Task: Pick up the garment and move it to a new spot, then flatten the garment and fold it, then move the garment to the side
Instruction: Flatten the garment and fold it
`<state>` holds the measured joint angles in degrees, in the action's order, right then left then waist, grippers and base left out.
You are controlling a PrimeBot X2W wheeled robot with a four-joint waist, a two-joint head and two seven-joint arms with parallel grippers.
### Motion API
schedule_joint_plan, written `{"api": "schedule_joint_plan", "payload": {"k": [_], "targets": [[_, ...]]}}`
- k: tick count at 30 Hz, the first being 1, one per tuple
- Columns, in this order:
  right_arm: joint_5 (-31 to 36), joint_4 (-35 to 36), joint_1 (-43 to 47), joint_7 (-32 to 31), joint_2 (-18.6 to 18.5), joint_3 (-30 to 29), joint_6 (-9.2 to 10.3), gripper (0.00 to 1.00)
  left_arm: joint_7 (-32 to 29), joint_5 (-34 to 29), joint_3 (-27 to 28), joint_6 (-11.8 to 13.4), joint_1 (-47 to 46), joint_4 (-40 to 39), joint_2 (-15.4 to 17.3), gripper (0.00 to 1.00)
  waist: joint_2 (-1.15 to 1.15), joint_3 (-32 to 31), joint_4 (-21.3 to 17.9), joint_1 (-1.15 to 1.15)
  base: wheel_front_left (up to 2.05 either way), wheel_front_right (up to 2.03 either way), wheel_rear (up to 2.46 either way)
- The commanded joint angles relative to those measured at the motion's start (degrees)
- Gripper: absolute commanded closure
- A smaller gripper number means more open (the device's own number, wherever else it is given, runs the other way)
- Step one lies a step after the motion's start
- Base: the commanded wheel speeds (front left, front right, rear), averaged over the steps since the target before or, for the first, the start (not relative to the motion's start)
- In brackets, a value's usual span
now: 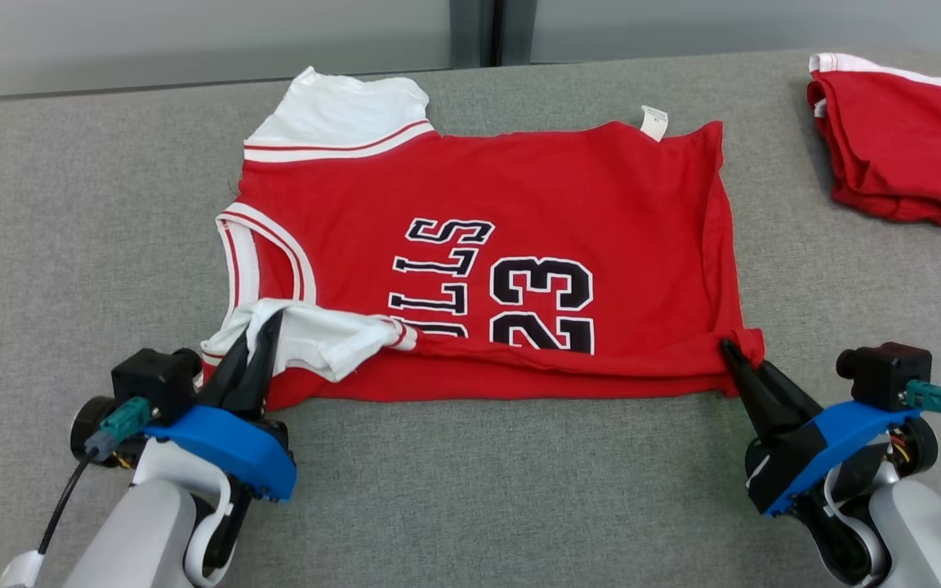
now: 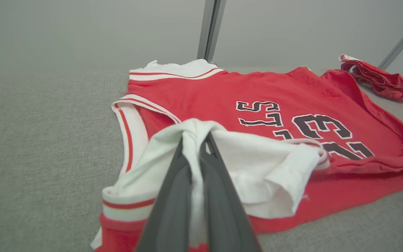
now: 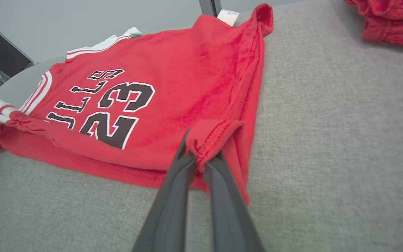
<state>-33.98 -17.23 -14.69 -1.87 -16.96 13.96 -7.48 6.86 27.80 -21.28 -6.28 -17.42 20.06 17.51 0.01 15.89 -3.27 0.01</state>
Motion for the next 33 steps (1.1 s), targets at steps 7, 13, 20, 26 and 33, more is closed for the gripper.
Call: {"api": "schedule_joint_plan", "payload": {"k": [7,13,20,26,33], "targets": [[1.8,-3.0,-3.7,3.4,-0.6,1.8,-0.02,0.0,3.9,-1.0,-0.6,-0.5,-5.7,5.7,-0.3,0.0,-0.01,1.1,0.2,-0.01,0.0,0.0,0.0],[3.9,-3.6,-1.5,6.3,-2.2,2.0,-0.03,0.0,6.7,-0.8,0.2,-0.1,-5.1,8.8,-0.9,0.0,-0.01,-0.3,0.4,-0.01,0.0,0.0,0.0],[5.1,-4.9,0.5,7.0,-2.6,1.0,-0.03,0.0,7.9,-1.1,0.6,0.8,-0.6,10.1,-0.8,0.0,-0.01,-1.1,0.8,-0.01,0.0,0.0,0.0],[6.1,-7.3,-0.5,6.5,-1.5,0.7,-0.03,0.0,7.9,-1.8,-0.3,1.7,1.2,11.0,-0.4,0.0,-0.01,-0.8,1.3,-0.01,0.0,0.0,0.0],[6.8,-12.0,-3.5,6.8,0.1,1.1,-0.03,0.0,7.5,-1.7,-0.7,1.7,-0.3,14.1,-0.5,0.0,-0.01,-0.1,1.4,-0.01,0.0,0.0,0.0]]}}
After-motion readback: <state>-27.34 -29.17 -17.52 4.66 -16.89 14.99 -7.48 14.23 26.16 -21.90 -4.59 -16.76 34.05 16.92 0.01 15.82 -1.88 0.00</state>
